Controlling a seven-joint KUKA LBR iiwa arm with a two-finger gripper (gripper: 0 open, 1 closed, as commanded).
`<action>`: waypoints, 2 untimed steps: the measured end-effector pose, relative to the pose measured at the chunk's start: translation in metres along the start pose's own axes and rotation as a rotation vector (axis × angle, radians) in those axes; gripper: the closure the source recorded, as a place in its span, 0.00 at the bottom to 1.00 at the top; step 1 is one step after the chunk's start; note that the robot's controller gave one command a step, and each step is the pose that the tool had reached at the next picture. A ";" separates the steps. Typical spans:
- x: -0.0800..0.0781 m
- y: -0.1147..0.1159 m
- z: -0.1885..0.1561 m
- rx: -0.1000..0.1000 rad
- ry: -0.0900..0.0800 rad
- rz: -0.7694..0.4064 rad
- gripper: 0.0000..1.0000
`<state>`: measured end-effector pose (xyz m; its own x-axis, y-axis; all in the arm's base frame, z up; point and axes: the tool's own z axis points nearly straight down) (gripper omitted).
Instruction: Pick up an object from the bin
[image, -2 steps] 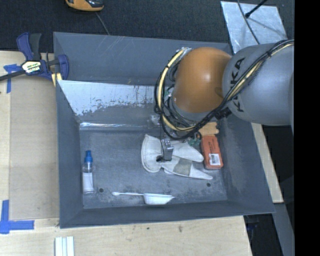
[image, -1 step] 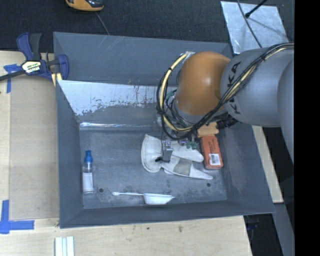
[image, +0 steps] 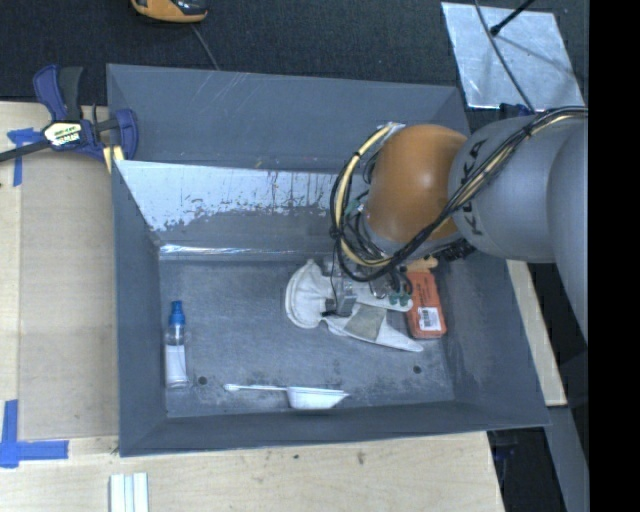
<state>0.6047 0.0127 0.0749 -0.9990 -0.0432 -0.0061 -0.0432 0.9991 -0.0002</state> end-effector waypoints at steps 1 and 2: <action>0.000 0.000 0.000 0.000 0.000 0.000 1.00; 0.000 0.000 0.000 0.000 0.000 0.000 1.00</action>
Offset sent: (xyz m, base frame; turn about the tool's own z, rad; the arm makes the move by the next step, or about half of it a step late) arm -0.0030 0.0089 0.2008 -0.0357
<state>0.6046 0.0128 0.0753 -0.9991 -0.0431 -0.0061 -0.0431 0.9991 0.0001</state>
